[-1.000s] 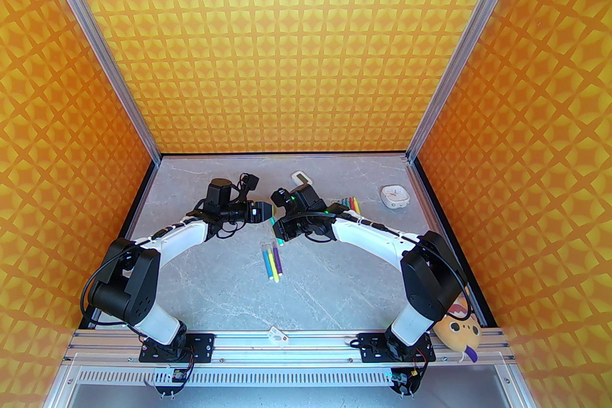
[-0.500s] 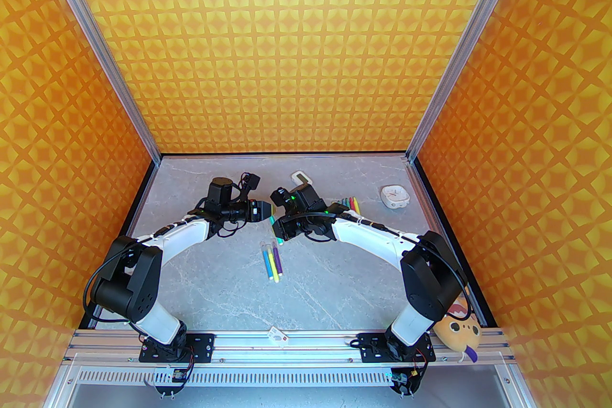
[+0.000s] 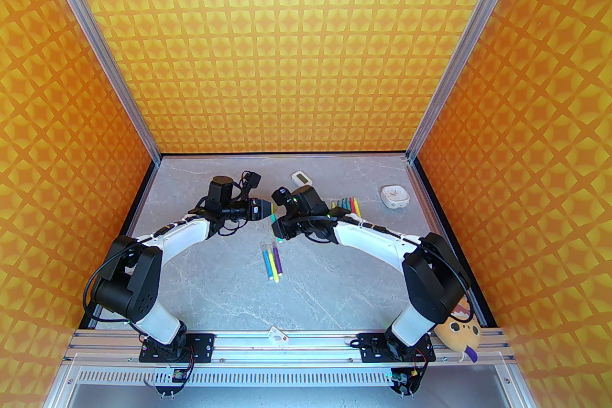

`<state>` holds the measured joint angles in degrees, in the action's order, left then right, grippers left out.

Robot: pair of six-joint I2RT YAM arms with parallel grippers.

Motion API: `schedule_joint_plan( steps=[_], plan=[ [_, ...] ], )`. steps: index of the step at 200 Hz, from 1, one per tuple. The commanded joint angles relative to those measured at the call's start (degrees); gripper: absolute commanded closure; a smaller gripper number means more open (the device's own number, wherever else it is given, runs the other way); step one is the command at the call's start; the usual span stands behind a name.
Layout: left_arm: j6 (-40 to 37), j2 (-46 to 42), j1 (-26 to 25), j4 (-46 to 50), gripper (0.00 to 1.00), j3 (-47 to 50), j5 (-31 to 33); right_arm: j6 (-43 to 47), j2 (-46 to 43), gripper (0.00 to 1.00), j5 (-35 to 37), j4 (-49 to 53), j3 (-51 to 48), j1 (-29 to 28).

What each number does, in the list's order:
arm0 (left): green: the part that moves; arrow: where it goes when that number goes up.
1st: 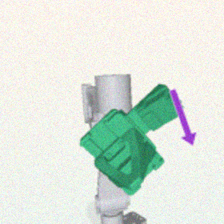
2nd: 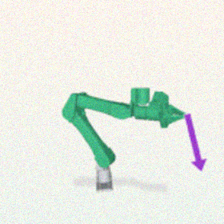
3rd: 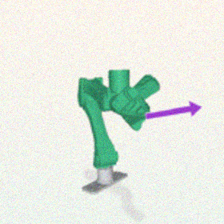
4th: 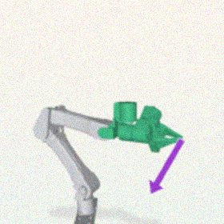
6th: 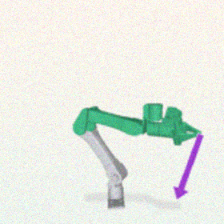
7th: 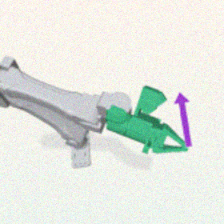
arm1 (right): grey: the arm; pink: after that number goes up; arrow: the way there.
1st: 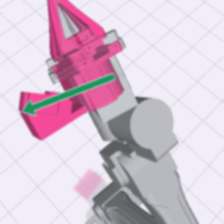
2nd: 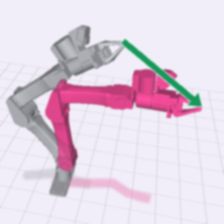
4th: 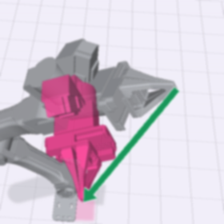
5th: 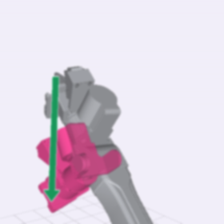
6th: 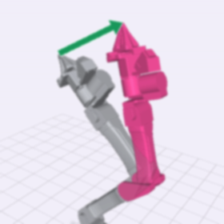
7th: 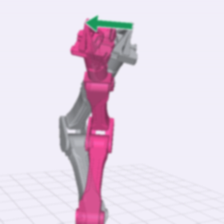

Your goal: Open the pen caps

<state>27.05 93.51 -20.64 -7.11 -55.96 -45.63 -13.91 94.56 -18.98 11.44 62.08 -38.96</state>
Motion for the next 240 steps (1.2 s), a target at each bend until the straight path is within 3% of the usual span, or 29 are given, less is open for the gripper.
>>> schedule_joint_plan(
  steps=[1,81,158,240],
  plan=[
    [1.4,0.8,-0.2,-0.8,0.92,-2.0,-1.1,-2.5,-1.8,0.71,1.2,-8.0,-3.1,0.2],
    [4.9,0.8,-0.2,-3.8,0.95,-2.0,-3.2,-3.1,-1.4,0.73,1.3,-13.2,-4.9,0.2],
    [6.1,-0.2,0.9,-5.1,1.00,-1.5,-2.9,-2.1,-3.7,1.00,-0.7,-11.4,-6.6,0.2],
    [12.0,-0.2,6.8,-6.4,1.00,-1.8,1.3,-0.2,-8.2,1.00,-3.1,-8.8,-13.3,0.2]
  ],
)
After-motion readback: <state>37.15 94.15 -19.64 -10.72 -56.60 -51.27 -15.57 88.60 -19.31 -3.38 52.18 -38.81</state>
